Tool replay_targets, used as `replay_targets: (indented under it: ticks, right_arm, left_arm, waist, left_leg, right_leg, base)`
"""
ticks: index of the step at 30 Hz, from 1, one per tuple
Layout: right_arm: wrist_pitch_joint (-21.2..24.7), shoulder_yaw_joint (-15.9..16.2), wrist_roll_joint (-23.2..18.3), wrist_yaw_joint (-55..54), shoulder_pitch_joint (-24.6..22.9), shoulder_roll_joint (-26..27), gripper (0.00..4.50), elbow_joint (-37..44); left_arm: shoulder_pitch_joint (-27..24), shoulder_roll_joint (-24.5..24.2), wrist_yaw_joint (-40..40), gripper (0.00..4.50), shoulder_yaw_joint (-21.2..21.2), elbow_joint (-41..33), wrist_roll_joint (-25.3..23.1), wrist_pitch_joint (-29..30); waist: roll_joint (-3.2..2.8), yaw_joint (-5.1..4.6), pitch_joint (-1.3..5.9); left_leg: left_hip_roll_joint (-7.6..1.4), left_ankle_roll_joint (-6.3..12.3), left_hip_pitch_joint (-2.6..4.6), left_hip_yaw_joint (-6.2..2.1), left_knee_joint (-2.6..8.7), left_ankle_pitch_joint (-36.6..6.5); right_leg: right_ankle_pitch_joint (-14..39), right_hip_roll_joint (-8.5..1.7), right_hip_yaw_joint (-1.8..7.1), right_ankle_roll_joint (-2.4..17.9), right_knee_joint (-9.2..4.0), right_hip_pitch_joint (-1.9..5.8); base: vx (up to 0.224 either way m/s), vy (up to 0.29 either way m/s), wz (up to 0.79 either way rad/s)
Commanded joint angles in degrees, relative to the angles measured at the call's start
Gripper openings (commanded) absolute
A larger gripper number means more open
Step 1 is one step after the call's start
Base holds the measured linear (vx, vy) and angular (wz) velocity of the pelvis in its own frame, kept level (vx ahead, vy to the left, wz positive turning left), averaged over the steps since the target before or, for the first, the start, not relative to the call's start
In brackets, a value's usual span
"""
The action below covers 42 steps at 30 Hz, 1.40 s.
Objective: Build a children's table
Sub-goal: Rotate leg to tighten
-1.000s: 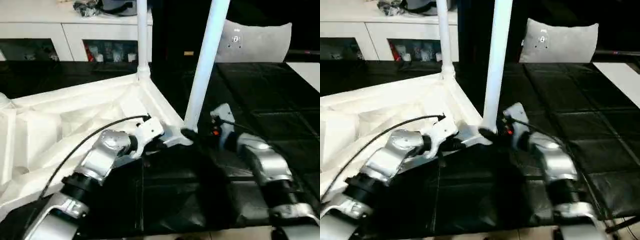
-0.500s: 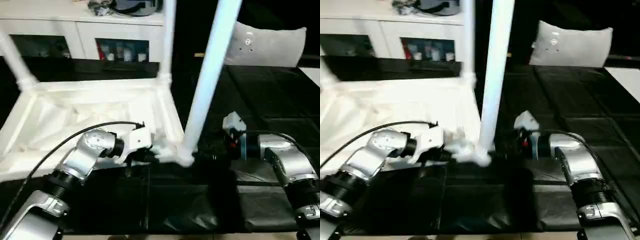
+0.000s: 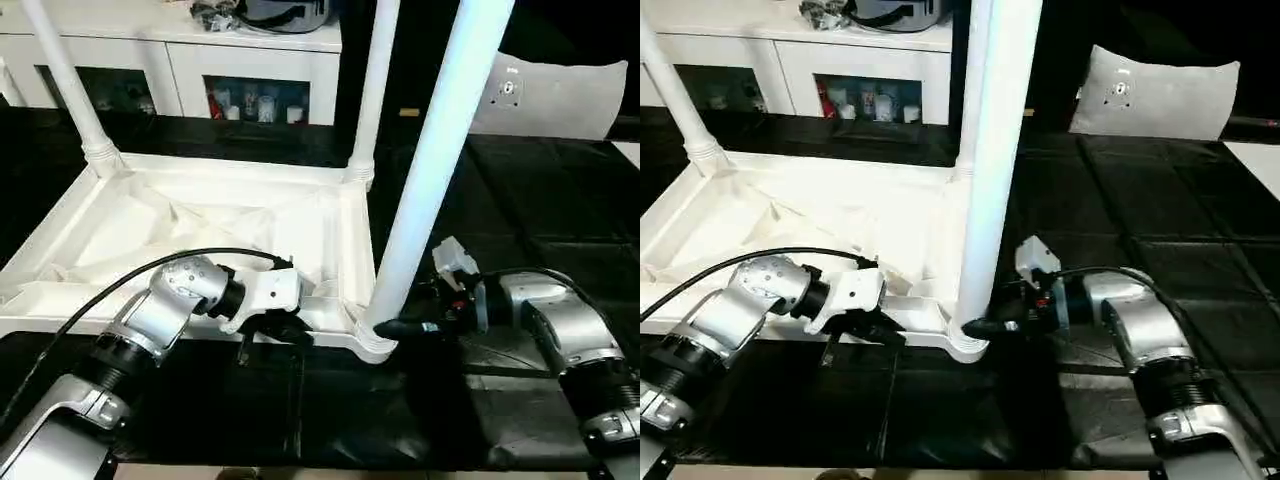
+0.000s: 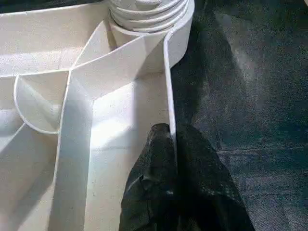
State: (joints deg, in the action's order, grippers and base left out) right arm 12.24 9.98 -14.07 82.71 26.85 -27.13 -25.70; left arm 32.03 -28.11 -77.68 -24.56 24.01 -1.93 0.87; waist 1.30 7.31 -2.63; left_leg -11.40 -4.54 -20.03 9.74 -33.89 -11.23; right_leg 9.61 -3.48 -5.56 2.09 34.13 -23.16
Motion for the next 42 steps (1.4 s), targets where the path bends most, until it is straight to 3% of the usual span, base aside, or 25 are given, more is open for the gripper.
replay_targets:
  ticks: [1,7,11,12,16,18,20,22,24,27,30,38,42]
  right_arm:
    - [-0.6,0.1,-0.4,-0.9,0.3,0.0,2.44,-0.6]
    - [0.7,-0.5,-1.1,-0.4,-0.1,0.8,2.05,-0.6]
    - [1.4,-2.2,0.6,-9.9,0.5,4.0,1.99,-2.8]
    - [2.2,-2.4,2.0,-14.8,1.1,5.4,1.99,-3.9]
    - [3.3,-3.3,4.2,-24.8,2.1,9.1,1.96,-5.5]
    - [7.2,-4.9,5.6,-36.6,4.0,14.4,1.96,-7.3]
    - [8.8,-5.5,6.3,-41.6,4.8,16.7,1.96,-8.2]
    - [7.5,-6.5,6.2,-45.7,5.8,19.3,1.96,-10.0]
    - [5.1,-7.5,5.7,-47.9,6.4,21.1,1.96,-11.4]
    - [4.1,-7.7,5.4,-48.0,6.4,21.7,2.67,-11.0]
    - [4.7,-9.2,3.8,-46.0,5.8,21.8,2.86,-8.2]
    - [2.5,-7.5,2.5,-33.7,2.7,13.2,3.55,-2.7]
    - [2.2,-6.8,2.2,-26.3,1.9,7.9,3.90,-1.3]
  left_arm:
    - [1.0,0.6,-2.8,0.00,-2.3,-0.4,-0.4,-1.9]
    - [0.5,1.3,-1.2,0.00,-1.2,-0.3,0.3,-0.2]
    - [1.1,5.1,7.3,0.00,1.8,0.9,0.2,5.6]
    - [0.9,6.1,8.7,0.00,2.6,-0.1,0.9,8.7]
    - [0.6,9.2,14.2,0.00,4.3,-2.1,1.5,15.9]
    - [1.4,13.7,22.4,0.00,6.0,-2.2,0.2,22.8]
    - [1.7,15.6,25.3,0.00,6.9,-1.9,0.0,24.4]
    - [2.6,18.1,29.3,0.00,8.1,-1.0,-0.1,25.1]
    - [3.3,19.9,32.7,0.00,9.1,-0.2,-0.5,25.3]
    - [3.5,20.2,33.7,0.00,9.3,-0.4,-0.7,25.6]
    - [3.5,19.8,34.0,0.00,9.1,-1.1,-2.2,25.6]
    - [2.0,13.9,27.7,0.00,6.8,-0.9,-2.6,19.2]
    - [1.8,10.1,22.3,0.00,4.6,0.4,-3.7,14.4]
  waist:
    - [-0.29,-0.23,3.60]
    - [-0.30,-0.29,3.46]
    - [-0.14,-0.47,3.32]
    - [-0.54,-0.73,3.26]
    - [-0.28,-2.09,3.14]
    - [-0.50,-3.12,3.16]
    - [-0.36,-3.97,3.20]
    - [-0.50,-4.26,3.19]
    - [-0.32,-4.35,3.50]
    - [-0.37,-4.16,3.54]
    - [-0.42,-3.99,3.56]
    - [-0.43,-3.11,3.60]
    - [-0.57,-2.53,3.44]
  left_leg:
    - [-2.28,2.77,0.15,-0.26,3.76,-8.7]
    - [-2.24,2.34,0.23,-0.33,3.86,-10.1]
    - [-2.12,1.98,0.31,-0.35,3.87,-10.2]
    - [-2.10,1.44,0.31,-0.47,4.00,-10.9]
    - [-1.82,0.35,0.17,-0.72,4.13,-11.9]
    - [-1.74,0.45,0.05,-0.79,4.07,-11.7]
    - [-1.40,0.20,0.17,-0.85,3.85,-12.3]
    - [-1.26,1.09,0.13,-0.66,3.70,-12.1]
    - [-1.40,1.74,0.04,-0.59,3.64,-10.9]
    - [-1.50,2.61,-0.21,-0.58,3.72,-9.7]
    - [-1.65,3.26,-0.22,-0.53,3.82,-8.9]
    - [-1.66,4.31,-0.31,-0.30,3.63,-8.1]
    - [-1.73,4.28,-0.14,-0.34,3.71,-8.8]
  right_leg:
    - [15.2,-4.89,3.25,9.5,-3.95,3.34]
    - [18.9,-4.94,3.15,8.4,-4.39,3.32]
    - [20.1,-5.03,3.08,8.4,-4.61,3.20]
    - [22.0,-5.09,2.99,7.9,-4.70,3.17]
    - [25.6,-5.13,2.79,6.5,-5.20,3.32]
    - [25.5,-4.97,2.81,6.3,-5.23,3.33]
    - [27.1,-4.95,2.55,6.1,-5.52,3.22]
    - [27.4,-4.92,2.69,5.6,-5.95,3.03]
    - [24.1,-4.84,2.75,6.6,-5.55,3.01]
    - [20.5,-4.78,2.88,7.5,-5.12,3.23]
    - [17.6,-4.76,2.98,8.3,-4.77,3.41]
    - [14.6,-4.85,3.20,9.0,-4.46,3.65]
    - [16.8,-4.79,3.10,8.6,-4.68,3.52]
  base:
    - [0.000,0.000,0.00]
    - [0.000,0.000,0.00]
    - [0.000,0.000,0.00]
    - [0.000,0.000,0.00]
    - [0.000,0.000,0.00]
    - [0.000,0.000,0.00]
    - [0.000,0.000,0.00]
    - [0.000,0.000,0.00]
    - [0.000,0.000,0.00]
    - [0.000,0.000,0.00]
    - [0.000,0.000,0.00]
    - [0.000,0.000,0.00]
    - [0.000,0.000,0.00]
